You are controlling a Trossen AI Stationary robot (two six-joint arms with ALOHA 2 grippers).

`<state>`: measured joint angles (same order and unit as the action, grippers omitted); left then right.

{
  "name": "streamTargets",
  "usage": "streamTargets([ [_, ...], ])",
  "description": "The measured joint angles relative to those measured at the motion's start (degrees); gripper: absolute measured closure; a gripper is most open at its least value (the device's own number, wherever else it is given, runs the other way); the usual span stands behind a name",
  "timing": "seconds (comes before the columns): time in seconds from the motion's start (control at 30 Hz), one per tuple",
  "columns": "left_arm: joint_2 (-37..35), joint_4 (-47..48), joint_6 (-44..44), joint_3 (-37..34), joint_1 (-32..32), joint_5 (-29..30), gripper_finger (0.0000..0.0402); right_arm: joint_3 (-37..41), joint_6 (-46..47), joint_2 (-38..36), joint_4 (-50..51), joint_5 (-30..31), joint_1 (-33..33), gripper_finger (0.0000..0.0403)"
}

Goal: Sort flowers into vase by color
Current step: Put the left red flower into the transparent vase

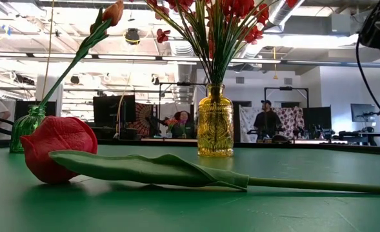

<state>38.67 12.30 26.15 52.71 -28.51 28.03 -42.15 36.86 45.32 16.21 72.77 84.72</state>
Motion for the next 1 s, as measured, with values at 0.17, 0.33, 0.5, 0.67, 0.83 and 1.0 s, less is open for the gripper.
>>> streamTargets([
  [0.17,3.02,-3.51,-1.94,0.10,0.00,-4.46,0.0278,-5.41,-9.63,-1.63,-0.11,0.48,-1.33,0.0192],
  [0.33,8.56,-3.12,-5.06,0.11,0.00,-8.04,0.0278,-10.63,-17.69,-2.36,-0.02,0.66,-5.12,0.0195],
  [0.5,13.96,-1.70,-7.99,0.11,0.00,-13.93,0.0278,-14.57,-23.32,-2.45,0.11,0.63,-8.85,0.0195],
  [0.67,16.20,7.09,-7.97,0.09,-0.02,-19.58,0.0278,-16.58,-26.12,-2.69,0.02,0.63,-10.43,0.0195],
  [0.83,16.20,21.97,-10.79,0.09,0.00,-19.81,0.0278,-16.81,-26.90,-2.64,0.13,0.61,-11.43,0.0195],
  [1.0,16.52,38.52,-14.91,-0.53,0.04,-19.80,0.0278,-16.81,-26.86,-2.25,0.10,0.61,-12.25,0.0195],
])
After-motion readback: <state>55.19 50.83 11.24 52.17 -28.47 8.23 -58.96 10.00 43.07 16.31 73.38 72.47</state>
